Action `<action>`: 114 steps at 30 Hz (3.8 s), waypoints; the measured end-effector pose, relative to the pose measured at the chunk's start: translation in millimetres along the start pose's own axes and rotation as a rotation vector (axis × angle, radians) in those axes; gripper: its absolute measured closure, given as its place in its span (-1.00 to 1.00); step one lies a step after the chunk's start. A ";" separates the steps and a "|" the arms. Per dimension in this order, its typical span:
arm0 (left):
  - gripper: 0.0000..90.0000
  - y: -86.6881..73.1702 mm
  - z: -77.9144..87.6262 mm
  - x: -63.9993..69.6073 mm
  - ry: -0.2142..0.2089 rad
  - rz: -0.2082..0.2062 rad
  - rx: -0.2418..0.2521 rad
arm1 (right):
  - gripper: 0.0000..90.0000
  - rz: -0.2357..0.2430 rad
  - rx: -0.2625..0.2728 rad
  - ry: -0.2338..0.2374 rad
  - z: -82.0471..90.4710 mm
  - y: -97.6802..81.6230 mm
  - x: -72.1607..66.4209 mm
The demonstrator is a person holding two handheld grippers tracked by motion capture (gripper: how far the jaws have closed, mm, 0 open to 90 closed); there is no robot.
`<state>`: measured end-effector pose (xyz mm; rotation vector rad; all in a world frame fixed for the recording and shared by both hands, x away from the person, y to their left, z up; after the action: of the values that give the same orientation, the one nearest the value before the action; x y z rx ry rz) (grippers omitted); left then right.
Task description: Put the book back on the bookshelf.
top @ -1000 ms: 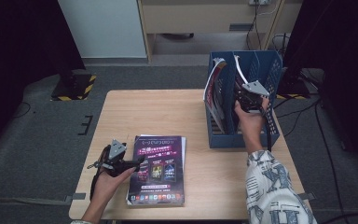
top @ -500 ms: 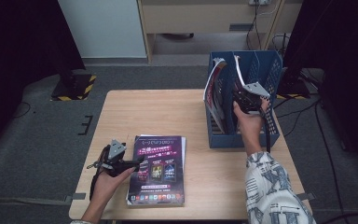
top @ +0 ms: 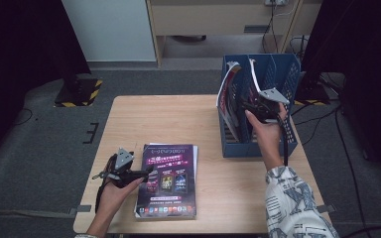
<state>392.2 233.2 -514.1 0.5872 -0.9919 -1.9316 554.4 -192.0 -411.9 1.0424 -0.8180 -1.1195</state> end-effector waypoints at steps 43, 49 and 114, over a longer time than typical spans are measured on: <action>-0.87 -0.7 0.0 0.1 0.005 0.002 -0.004 | -0.55 -0.002 -0.013 0.158 79.7 -57.4 -21.4; -0.87 -0.4 0.0 0.3 0.001 0.005 -0.001 | -0.54 0.001 -0.006 0.191 88.7 -59.0 -31.3; -0.38 -20.4 -23.7 2.6 -0.073 0.056 -0.147 | -0.18 0.188 -0.348 0.594 56.4 -131.1 -183.1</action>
<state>397.8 227.5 -544.5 0.4034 -0.8929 -1.9681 415.5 -41.1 -520.5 0.9096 -0.2276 -0.6982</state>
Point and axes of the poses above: each handheld gripper's, and its own axes: z roughly backward along the jaws, y roughly out of its top, x roughly to its right, the point moved 4 cm from there along -z, roughly forward along the jaws, and after that the axes turned 4 degrees about -x, right-handed, at the moved point
